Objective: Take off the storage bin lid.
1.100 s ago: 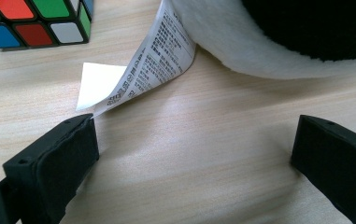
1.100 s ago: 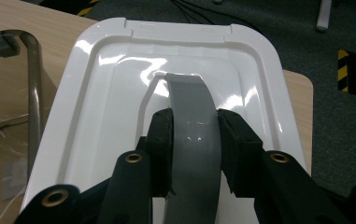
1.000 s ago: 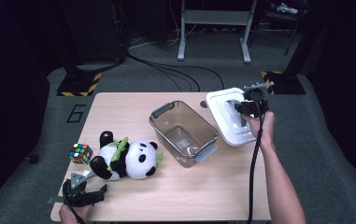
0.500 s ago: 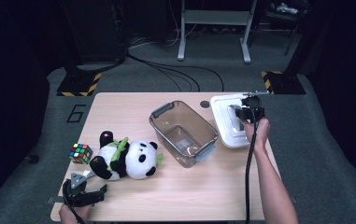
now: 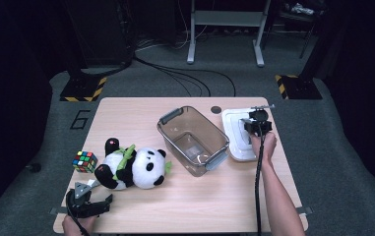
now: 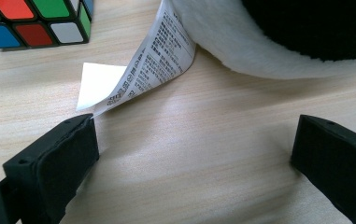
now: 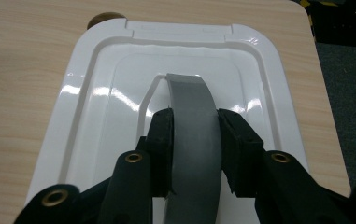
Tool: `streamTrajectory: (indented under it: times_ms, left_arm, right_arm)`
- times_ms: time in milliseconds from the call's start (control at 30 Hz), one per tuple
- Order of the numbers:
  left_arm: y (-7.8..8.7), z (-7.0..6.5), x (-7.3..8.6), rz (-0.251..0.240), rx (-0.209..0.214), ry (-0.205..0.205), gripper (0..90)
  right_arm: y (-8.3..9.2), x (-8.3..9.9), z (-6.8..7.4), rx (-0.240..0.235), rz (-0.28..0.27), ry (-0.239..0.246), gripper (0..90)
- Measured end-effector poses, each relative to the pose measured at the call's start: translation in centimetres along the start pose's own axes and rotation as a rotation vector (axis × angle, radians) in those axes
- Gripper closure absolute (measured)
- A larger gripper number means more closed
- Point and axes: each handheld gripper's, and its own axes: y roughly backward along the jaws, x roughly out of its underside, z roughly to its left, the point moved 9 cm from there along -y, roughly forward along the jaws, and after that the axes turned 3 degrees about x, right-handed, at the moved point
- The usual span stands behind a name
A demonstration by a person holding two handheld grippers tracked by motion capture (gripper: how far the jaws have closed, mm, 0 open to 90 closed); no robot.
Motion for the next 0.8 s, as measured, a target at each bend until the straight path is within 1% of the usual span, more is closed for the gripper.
streamTrajectory:
  times_ms: [167,267,433,467,600,633,667,733,800]
  left_arm:
    - [0.0,0.0,0.0,0.000,0.001,0.001,0.5]
    - [0.0,0.0,0.0,-0.001,0.000,0.002,0.5]
    - [0.0,0.0,0.0,0.000,0.001,0.001,0.5]
    - [0.0,0.0,0.0,0.000,0.001,0.001,0.5]
    - [0.0,0.0,0.0,0.000,0.001,0.001,0.5]
    - [0.0,0.0,0.0,0.000,0.001,0.001,0.5]
    - [0.0,0.0,0.0,0.000,0.001,0.001,0.5]
    - [0.0,0.0,0.0,0.000,0.001,0.000,0.5]
    - [0.0,0.0,0.0,0.000,0.001,0.001,0.5]
  right_arm:
    - [-0.9,0.8,-0.1,0.009,0.016,-0.008,66.3]
    - [-1.4,1.2,-0.1,0.004,0.028,-0.030,66.3]
    - [-2.1,2.1,-0.3,0.007,0.053,-0.034,66.2]
    - [-2.3,2.3,-0.3,0.005,0.055,-0.027,66.1]
    - [-2.4,2.5,-0.4,-0.002,0.060,-0.039,65.9]
    - [-2.3,2.5,-0.4,-0.006,0.064,-0.035,65.5]
    - [-2.3,2.5,-0.4,-0.009,0.059,-0.029,64.1]
    - [-1.8,2.3,-0.6,-0.012,0.051,-0.039,55.6]
    - [-1.1,2.0,-0.7,-0.029,0.041,-0.043,47.6]
